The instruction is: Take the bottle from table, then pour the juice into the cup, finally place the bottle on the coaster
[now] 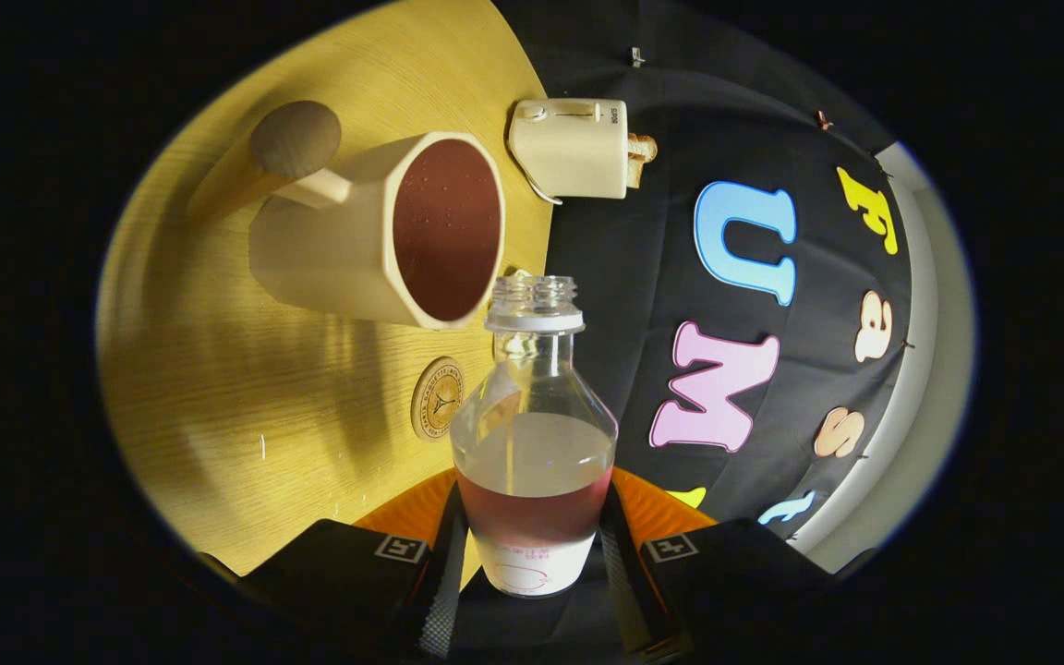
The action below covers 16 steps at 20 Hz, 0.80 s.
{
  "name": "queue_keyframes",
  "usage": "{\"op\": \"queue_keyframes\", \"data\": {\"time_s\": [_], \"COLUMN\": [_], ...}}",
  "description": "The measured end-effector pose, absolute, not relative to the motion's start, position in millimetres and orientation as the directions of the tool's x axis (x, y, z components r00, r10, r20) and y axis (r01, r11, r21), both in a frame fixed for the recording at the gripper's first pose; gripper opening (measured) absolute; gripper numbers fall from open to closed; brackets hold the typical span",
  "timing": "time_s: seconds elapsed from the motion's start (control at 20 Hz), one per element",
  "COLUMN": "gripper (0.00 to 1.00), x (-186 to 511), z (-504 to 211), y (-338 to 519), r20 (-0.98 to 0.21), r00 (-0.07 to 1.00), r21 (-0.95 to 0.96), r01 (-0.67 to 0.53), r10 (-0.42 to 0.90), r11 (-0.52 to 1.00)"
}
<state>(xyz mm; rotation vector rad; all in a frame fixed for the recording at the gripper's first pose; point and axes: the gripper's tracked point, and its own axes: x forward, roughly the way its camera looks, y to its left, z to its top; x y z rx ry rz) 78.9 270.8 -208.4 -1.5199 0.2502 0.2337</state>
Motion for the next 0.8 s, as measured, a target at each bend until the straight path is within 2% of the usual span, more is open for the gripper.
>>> {"op": "queue_keyframes", "data": {"time_s": [0.8], "gripper": [0.70], "x": [84.1], "z": [-209.6], "y": [272.3], "r20": [-0.293], "r00": [0.956], "r21": [-0.955], "r01": [-0.292], "r10": [0.002], "r11": [-0.057]}}
